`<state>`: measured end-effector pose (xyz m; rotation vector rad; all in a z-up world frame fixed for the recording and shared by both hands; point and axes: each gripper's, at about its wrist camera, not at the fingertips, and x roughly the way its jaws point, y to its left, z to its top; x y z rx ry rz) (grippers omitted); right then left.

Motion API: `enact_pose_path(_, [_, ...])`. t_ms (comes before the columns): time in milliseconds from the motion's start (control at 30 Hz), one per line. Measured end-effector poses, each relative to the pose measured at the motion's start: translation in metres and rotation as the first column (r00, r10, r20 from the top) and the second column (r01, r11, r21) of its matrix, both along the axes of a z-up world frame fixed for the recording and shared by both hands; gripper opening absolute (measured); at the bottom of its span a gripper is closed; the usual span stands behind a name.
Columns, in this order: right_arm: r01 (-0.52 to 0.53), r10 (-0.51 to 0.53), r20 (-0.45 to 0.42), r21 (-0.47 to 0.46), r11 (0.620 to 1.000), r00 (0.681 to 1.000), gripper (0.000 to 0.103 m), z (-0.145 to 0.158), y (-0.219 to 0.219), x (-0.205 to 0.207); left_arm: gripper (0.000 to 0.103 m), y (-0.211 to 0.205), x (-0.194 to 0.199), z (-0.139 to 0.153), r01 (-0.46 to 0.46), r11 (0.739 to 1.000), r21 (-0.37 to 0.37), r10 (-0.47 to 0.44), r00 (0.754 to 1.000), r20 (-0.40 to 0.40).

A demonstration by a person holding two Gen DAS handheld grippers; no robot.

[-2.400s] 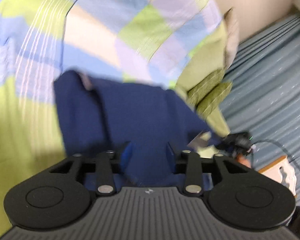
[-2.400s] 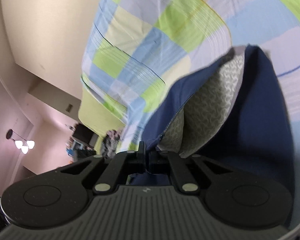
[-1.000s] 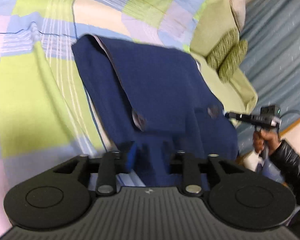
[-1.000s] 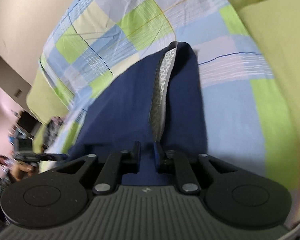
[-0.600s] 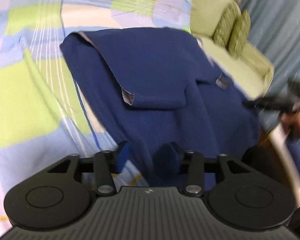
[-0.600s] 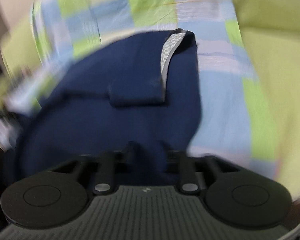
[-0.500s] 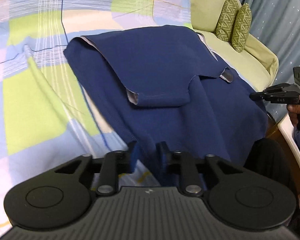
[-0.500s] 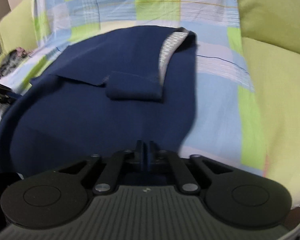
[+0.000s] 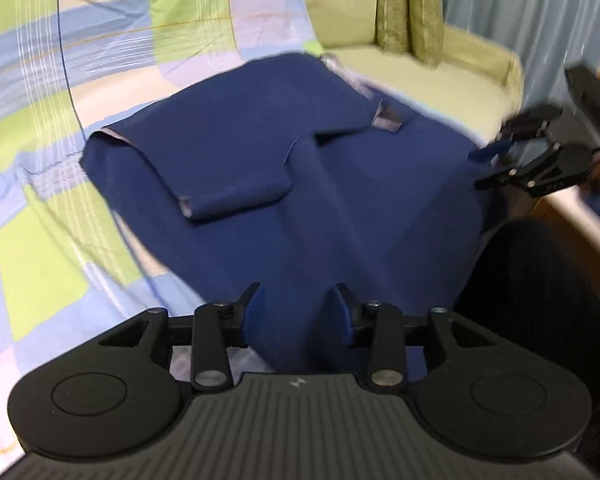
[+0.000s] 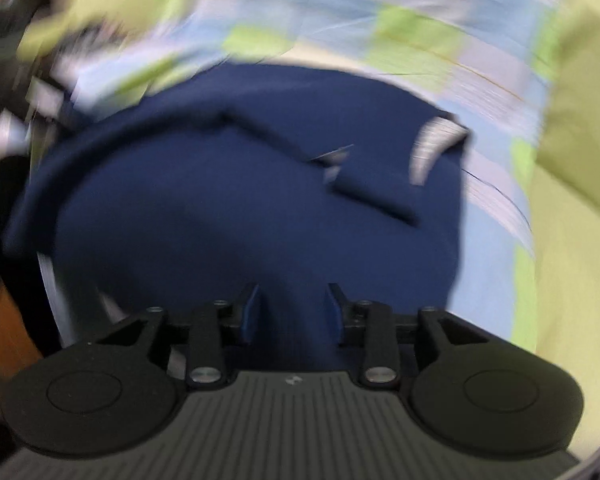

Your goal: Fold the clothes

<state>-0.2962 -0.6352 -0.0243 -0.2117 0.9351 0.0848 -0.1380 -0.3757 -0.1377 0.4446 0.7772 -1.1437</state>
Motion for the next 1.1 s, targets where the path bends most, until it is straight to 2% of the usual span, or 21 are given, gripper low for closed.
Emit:
enact_pose_path(67, [-0.033,0.031,-0.029,-0.062,0.998,0.999,0.026,-0.007,0.009,0.006,0.044,0.004,0.012,0.001,-0.054,0.998,-0.04,0.052,0.998,-0.042])
enact_pose_path(100, [-0.031,0.029,-0.034,-0.062,0.998,0.999,0.008,-0.007,0.009,0.007,0.044,0.004,0.016,0.001,-0.064,0.997,-0.049,0.061,0.997,-0.048])
enact_pose_path(133, [-0.029,0.026,-0.039,-0.061,0.998,0.999,0.004,-0.007,0.009,0.009,0.044,0.004,0.023,0.003,-0.079,0.995,-0.062,0.076,0.996,-0.056])
enact_pose_path(200, [-0.013,0.011,-0.05,-0.036,0.999,0.999,0.002,0.0,0.005,0.004,0.044,0.002,0.032,0.005,-0.091,0.994,-0.061,0.089,0.995,-0.048])
enact_pose_path(300, [-0.002,-0.002,-0.064,-0.06,0.998,0.998,0.0,0.01,0.0,-0.013,0.045,-0.004,0.041,0.004,-0.093,0.995,-0.045,0.092,0.996,-0.013])
enact_pose_path(400, [0.079,-0.082,-0.064,-0.061,0.995,0.995,0.0,0.006,-0.016,-0.028,0.045,-0.011,0.052,0.0,-0.096,0.995,-0.034,0.095,0.995,-0.005])
enact_pose_path(467, [0.094,-0.098,-0.063,-0.065,0.993,0.993,0.0,0.008,-0.015,-0.028,0.048,-0.017,0.056,-0.004,-0.094,0.995,-0.018,0.094,0.996,0.009])
enact_pose_path(600, [0.062,-0.07,-0.142,-0.064,0.996,0.987,0.003,0.003,-0.006,-0.019,0.049,-0.025,0.062,-0.015,-0.087,0.996,0.029,0.087,0.996,0.019])
enact_pose_path(667, [0.066,-0.068,-0.099,-0.026,0.997,0.993,0.006,0.012,-0.007,-0.02,0.049,-0.02,0.065,-0.012,-0.125,0.992,0.017,0.125,0.992,0.02])
enact_pose_path(700, [0.075,-0.075,-0.069,0.0,0.997,0.995,0.014,0.017,-0.009,-0.022,0.049,-0.019,0.066,-0.012,-0.138,0.99,0.01,0.138,0.99,0.014])
enact_pose_path(733, [0.093,-0.092,-0.029,0.036,0.995,0.995,0.028,0.024,-0.012,-0.024,0.05,-0.016,0.07,-0.013,-0.165,0.986,-0.002,0.165,0.986,-0.01])
enact_pose_path(800, [0.151,-0.158,0.054,0.11,0.982,0.986,0.04,0.034,-0.024,-0.026,0.05,-0.011,0.08,-0.016,-0.212,0.977,-0.011,0.211,0.976,-0.059])
enact_pose_path(900, [0.225,-0.241,0.096,0.153,0.962,0.966,0.04,0.037,-0.041,-0.024,0.05,-0.011,0.09,-0.017,-0.244,0.97,-0.012,0.242,0.968,-0.061])
enact_pose_path(1000, [0.284,-0.313,0.128,0.202,0.937,0.941,0.04,0.034,-0.064,-0.018,0.051,-0.006,0.112,-0.006,-0.286,0.956,-0.061,0.282,0.957,-0.069])
enact_pose_path(1067, [0.298,-0.349,0.158,0.278,0.913,0.924,0.04,0.036,-0.083,-0.008,0.054,-0.003,0.135,0.003,-0.314,0.944,-0.101,0.306,0.948,-0.086])
enact_pose_path(1100, [0.292,-0.361,0.174,0.324,0.9,0.916,0.044,0.039,-0.093,0.002,0.056,-0.003,0.139,0.005,-0.316,0.943,-0.102,0.309,0.948,-0.082])
